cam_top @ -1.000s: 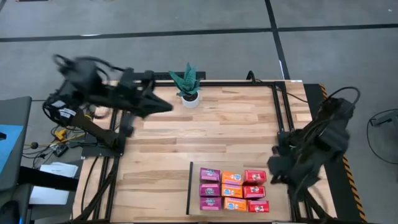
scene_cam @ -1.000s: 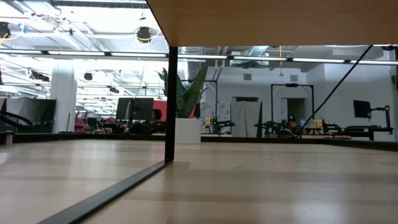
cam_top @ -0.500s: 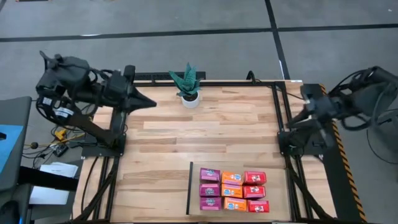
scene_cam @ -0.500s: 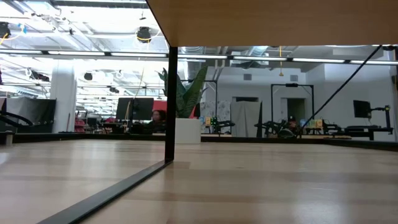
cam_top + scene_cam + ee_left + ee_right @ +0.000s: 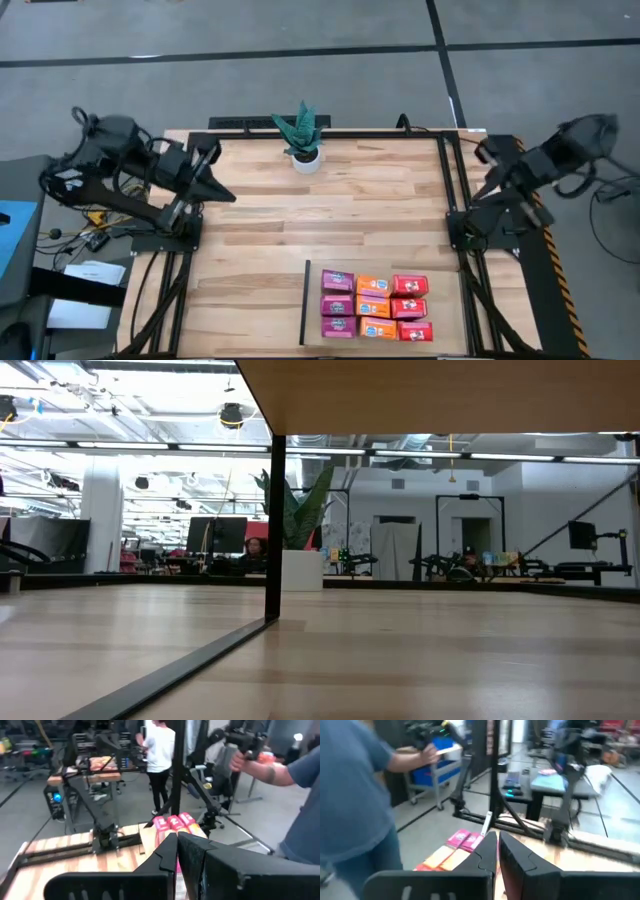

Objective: Stack cereal on shelf
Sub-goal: Return to Home Position

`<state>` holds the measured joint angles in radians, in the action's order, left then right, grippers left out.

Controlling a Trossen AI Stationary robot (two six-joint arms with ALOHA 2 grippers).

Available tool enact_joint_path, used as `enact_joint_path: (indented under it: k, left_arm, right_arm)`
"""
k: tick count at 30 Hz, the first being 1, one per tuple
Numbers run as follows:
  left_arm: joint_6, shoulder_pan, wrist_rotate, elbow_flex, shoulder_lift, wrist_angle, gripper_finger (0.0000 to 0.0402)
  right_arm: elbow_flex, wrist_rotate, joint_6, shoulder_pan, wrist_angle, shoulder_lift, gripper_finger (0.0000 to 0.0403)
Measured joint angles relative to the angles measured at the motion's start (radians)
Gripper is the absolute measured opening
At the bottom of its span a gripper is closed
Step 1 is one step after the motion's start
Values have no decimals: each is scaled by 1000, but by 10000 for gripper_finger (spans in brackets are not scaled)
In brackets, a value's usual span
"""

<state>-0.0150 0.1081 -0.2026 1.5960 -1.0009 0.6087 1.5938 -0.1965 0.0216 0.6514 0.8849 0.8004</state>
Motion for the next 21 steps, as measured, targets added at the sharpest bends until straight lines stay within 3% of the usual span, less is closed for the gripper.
enact_joint_path:
  k: [5,11,16,21]
  left_arm:
    - [-97,1,80,-383,241,-212,0]
    - [-217,0,148,-738,473,-408,0]
    - [-231,0,69,-940,621,-580,0]
    - [-261,0,84,-1053,750,-599,0]
  right_arm:
    - [-321,20,30,-48,-263,-142,45]
    - [-620,45,111,-80,-526,-327,43]
    - [-819,50,194,-103,-611,-462,45]
    - [-992,38,236,-138,-740,-605,44]
